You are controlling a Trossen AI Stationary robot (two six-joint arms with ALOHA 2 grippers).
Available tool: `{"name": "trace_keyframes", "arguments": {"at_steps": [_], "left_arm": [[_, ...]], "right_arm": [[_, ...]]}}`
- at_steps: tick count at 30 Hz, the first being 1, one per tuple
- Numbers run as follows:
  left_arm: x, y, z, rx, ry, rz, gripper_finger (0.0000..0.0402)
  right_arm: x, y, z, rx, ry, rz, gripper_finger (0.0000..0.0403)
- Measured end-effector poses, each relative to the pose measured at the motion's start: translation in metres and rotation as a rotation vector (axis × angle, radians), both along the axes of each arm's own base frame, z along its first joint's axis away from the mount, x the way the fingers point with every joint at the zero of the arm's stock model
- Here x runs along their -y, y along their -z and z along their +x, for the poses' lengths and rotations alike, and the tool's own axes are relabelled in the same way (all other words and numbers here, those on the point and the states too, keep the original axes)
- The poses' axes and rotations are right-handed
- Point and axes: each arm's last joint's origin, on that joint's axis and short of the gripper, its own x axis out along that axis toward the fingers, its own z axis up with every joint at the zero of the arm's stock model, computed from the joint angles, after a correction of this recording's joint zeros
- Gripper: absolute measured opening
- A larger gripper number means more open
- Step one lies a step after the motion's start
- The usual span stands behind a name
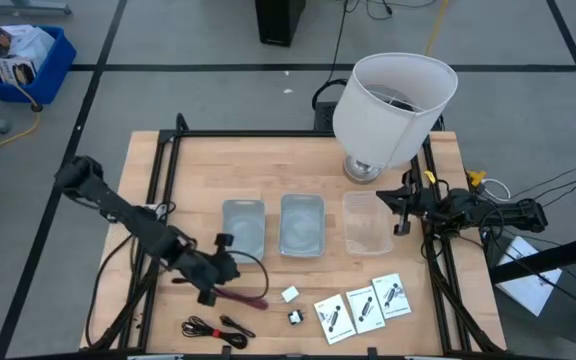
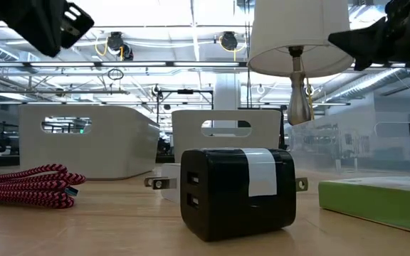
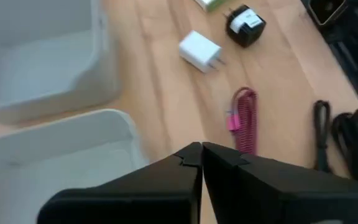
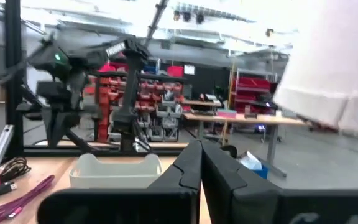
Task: Pick and place items into bin
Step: Put the pink cable charger into the left gray bin
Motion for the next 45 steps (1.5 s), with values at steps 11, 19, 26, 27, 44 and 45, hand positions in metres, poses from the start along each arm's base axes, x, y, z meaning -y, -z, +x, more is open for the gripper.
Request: {"name": "trace_keyframes", "arguments": {"at_steps": [11,19,26,27,44,45], "left_arm": [[0.030,0.035,0.023,-0.006,-0.030,-0.111,0.0159],[0.046,0.063,0.021,-0.152,-0.086,-0.195,0.0210],[0.051,0.083,0.016,-0.232,-0.078,-0.111,0.0212],[0.050,0.086,0.015,-0.245,-0.081,-0.098,0.0212],[0.056,0.099,0.016,-0.244,0.001,-0.037,0.0121],[0.056,0.098,0.016,-0.242,0.012,-0.040,0.0093]], "right_arm": [[-0.004,0.006,0.001,-0.162,-0.155,-0.001,0.0052],[-0.004,0.005,0.000,-0.161,-0.155,-0.004,0.0076],[-0.004,0.005,0.000,-0.158,-0.155,-0.004,0.0083],[-0.004,0.005,0.000,-0.158,-0.155,-0.004,0.0082],[-0.004,0.005,0.000,-0.159,-0.159,0.021,0.0083],[-0.004,0.005,0.000,-0.161,-0.159,0.021,0.0083]]}}
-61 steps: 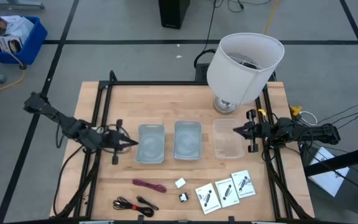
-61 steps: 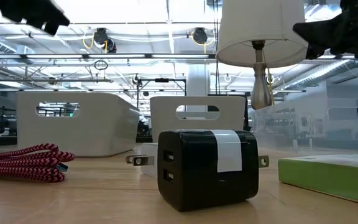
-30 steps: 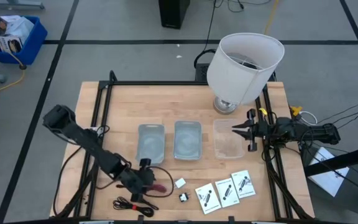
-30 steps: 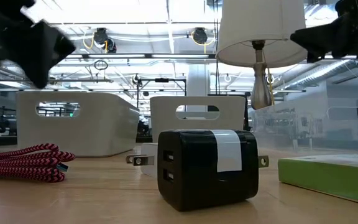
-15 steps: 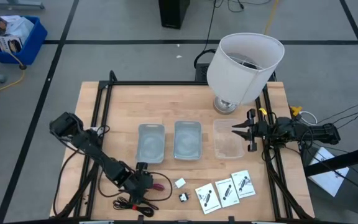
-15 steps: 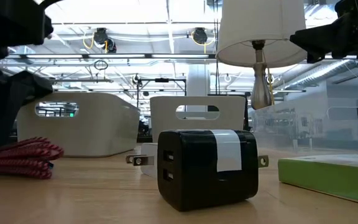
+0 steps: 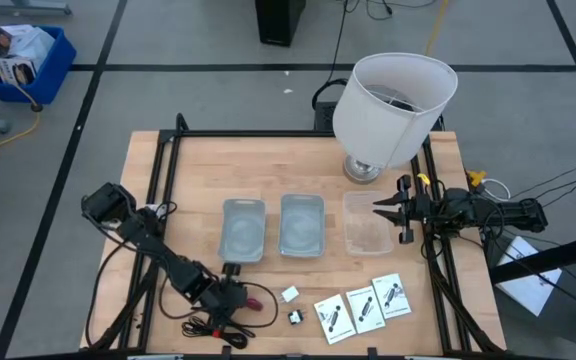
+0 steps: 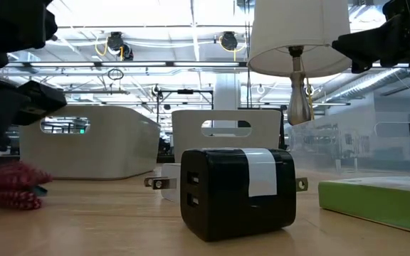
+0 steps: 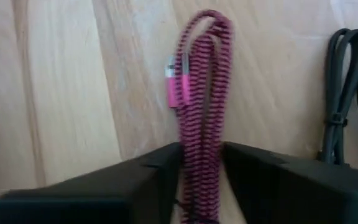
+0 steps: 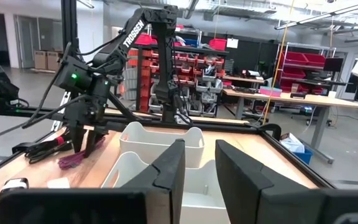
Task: Pick and place items into bin
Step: Put the pink cable charger into the left gray bin
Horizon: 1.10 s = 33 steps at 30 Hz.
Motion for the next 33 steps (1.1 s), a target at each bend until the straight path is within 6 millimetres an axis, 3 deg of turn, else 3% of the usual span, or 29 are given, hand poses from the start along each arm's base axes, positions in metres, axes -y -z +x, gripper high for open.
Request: {"name": "trace_keyframes", "arguments": {"at_steps": [3,9,15,19,22,26,33], "left_arm": [[-0.001,-0.008,0.000,0.015,0.023,-0.015,0.0022],[-0.006,-0.035,-0.002,0.110,0.026,-0.040,0.0022],[-0.019,-0.105,0.002,0.352,-0.099,0.029,0.0015],[-0.042,-0.153,0.005,0.510,-0.299,0.109,0.0023],[-0.065,-0.173,0.009,0.546,-0.463,0.148,0.0015],[-0.099,-0.169,0.017,0.494,-0.747,0.114,0.0012],[-0.132,-0.112,0.015,0.298,-0.915,0.068,0.0012]], "right_arm": [[0.000,0.000,0.000,-0.001,0.000,-0.004,0.0080],[0.000,0.001,0.000,-0.006,0.001,-0.007,0.0079],[0.000,0.001,0.000,-0.007,0.000,-0.007,0.0079],[0.000,0.001,0.000,-0.008,0.001,-0.007,0.0078],[0.000,0.000,0.000,-0.007,0.000,-0.007,0.0079],[0.000,0.000,0.000,-0.007,0.001,-0.007,0.0078],[0.000,0.001,0.000,-0.010,0.000,-0.007,0.0079]]}}
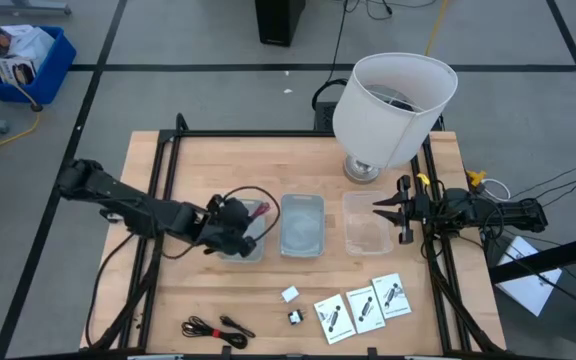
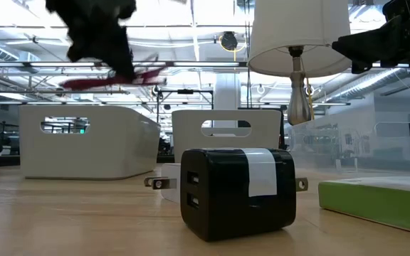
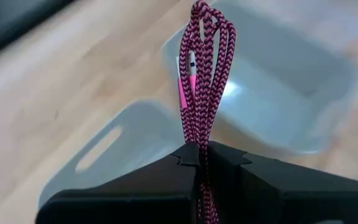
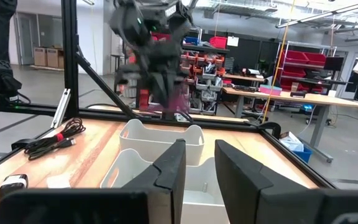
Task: Pick and place items into bin
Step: Put the pink cable charger into the left gray bin, then put the black red cable charger into the left gray bin
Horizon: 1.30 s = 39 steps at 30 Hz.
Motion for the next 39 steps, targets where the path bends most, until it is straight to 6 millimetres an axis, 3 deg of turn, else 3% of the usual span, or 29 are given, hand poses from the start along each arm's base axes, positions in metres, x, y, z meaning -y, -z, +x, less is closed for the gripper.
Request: {"name": "trace_keyframes", "arguments": {"at_steps": [5,10,21,32,39], "left_arm": [[-0.007,0.030,-0.009,-0.038,-0.059,-0.073,0.0012],[-0.009,0.045,-0.016,-0.048,-0.106,-0.087,0.0012],[-0.009,0.057,-0.018,-0.035,-0.076,-0.114,0.0013],[-0.008,0.056,-0.017,-0.064,0.013,-0.072,0.0160],[0.014,0.021,-0.007,-0.072,0.394,-0.097,0.0197]], "right_arm": [[0.000,0.001,0.000,-0.005,0.000,0.000,0.0078],[0.000,0.001,0.000,-0.005,0.000,-0.001,0.0080],[0.000,0.000,0.000,-0.004,0.000,0.000,0.0079],[0.000,0.000,0.000,-0.004,0.001,-0.001,0.0079],[0.000,0.000,0.000,-0.004,0.000,-0.001,0.0080]]}}
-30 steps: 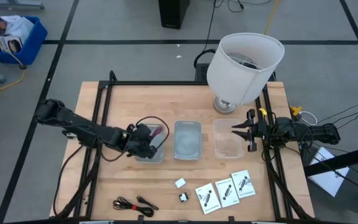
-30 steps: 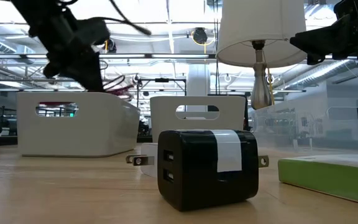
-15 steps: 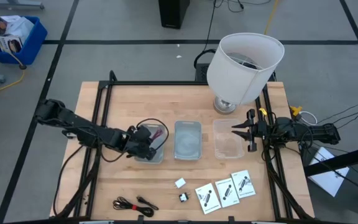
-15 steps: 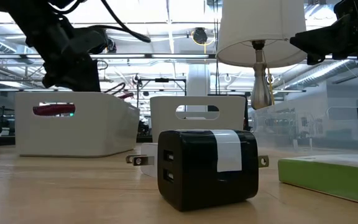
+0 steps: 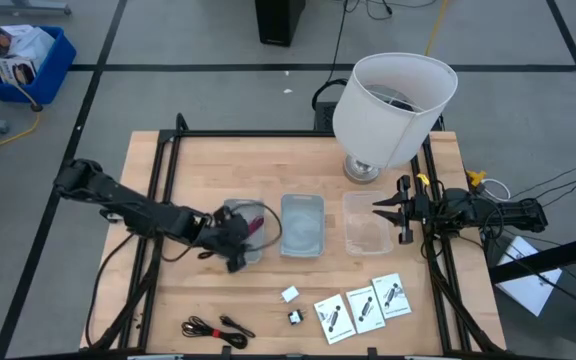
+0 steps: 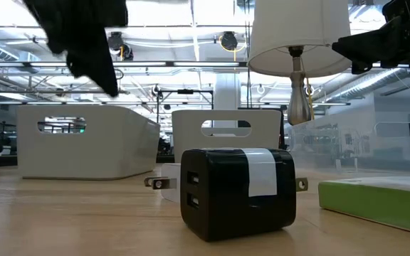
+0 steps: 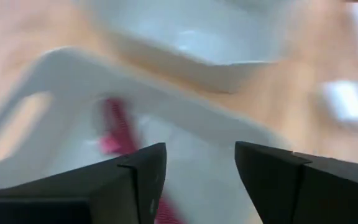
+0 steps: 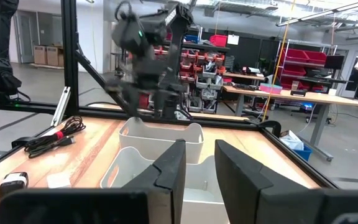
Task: Pick and place items into bin
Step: Put the black red cable charger into the left gray bin
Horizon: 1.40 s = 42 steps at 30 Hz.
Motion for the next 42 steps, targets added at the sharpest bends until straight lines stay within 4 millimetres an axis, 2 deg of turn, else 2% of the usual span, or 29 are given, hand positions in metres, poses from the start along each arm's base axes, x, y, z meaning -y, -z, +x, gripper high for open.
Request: {"name": "trace_keyframes", "arguments": {"at_steps": [4,7,11,14,19,24,28,32,37,42], "left_arm": [[0.032,-0.024,-0.002,0.042,0.228,-0.057,0.0189],[0.058,-0.026,-0.013,0.035,0.364,-0.057,0.0176],[0.087,-0.014,-0.035,-0.034,0.385,-0.091,0.0163],[0.106,0.002,-0.053,-0.146,0.348,-0.089,0.0163],[0.133,0.025,-0.066,-0.219,0.293,-0.126,0.0188],[0.153,0.039,-0.066,-0.239,0.295,-0.198,0.0242],[0.169,0.049,-0.067,-0.231,0.388,-0.245,0.0293],[0.174,0.062,-0.069,-0.269,0.409,-0.210,0.0326],[0.180,0.082,-0.066,-0.315,0.440,-0.179,0.0329],[0.182,0.093,-0.064,-0.343,0.447,-0.158,0.0307]], "right_arm": [[0.000,0.000,0.000,0.000,0.000,0.000,0.0082],[0.000,0.000,0.000,0.000,0.000,0.000,0.0081],[0.000,0.000,0.000,-0.002,0.000,0.005,0.0080],[0.000,0.000,0.000,-0.003,0.000,0.007,0.0080],[0.000,0.001,0.000,-0.008,0.000,0.007,0.0079],[0.000,0.001,0.000,-0.007,-0.002,0.031,0.0079],[0.000,0.001,0.000,-0.007,-0.002,0.033,0.0079],[0.000,0.001,0.000,-0.007,-0.002,0.033,0.0079],[0.000,0.001,0.000,-0.007,-0.002,0.033,0.0079],[0.000,0.001,0.000,-0.007,-0.002,0.033,0.0079]]}}
